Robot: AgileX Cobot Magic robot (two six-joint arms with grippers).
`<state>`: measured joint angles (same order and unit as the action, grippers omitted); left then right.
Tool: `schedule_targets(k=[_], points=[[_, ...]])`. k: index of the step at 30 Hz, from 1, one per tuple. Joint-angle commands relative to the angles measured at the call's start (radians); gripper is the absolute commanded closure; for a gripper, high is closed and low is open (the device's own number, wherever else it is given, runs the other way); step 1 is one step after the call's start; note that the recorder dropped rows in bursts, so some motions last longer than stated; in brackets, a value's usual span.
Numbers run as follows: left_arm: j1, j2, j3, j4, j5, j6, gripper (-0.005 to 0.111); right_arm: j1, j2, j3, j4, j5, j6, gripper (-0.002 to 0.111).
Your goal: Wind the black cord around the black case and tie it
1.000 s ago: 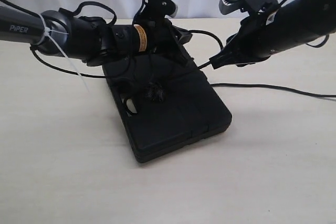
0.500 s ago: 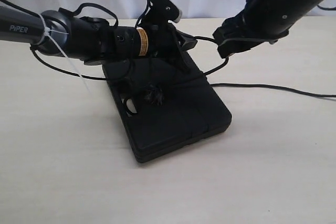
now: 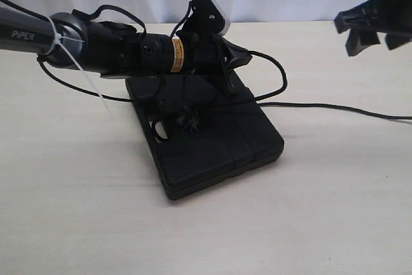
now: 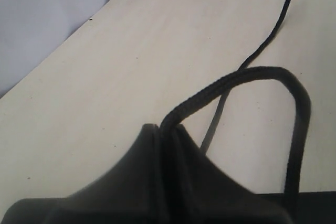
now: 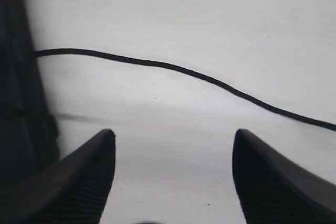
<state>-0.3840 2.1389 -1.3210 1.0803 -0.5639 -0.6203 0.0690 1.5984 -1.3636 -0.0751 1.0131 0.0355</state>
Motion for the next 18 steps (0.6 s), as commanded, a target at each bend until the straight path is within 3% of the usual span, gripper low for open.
schedule_targets(k=[1,8,18], points=[[-0.001,-0.002,-0.008,0.006,-0.014,-0.009,0.107,-0.112,0.032,-0.006,-0.009,0.002,0.072,0.047],[-0.001,-0.002,-0.008,0.006,-0.014,-0.009,0.107,-0.223,0.189,-0.006,-0.021,-0.001,0.145,0.047],[-0.001,-0.002,-0.008,0.006,-0.008,-0.009,0.107,-0.305,0.325,0.005,-0.072,-0.18,0.33,0.047]])
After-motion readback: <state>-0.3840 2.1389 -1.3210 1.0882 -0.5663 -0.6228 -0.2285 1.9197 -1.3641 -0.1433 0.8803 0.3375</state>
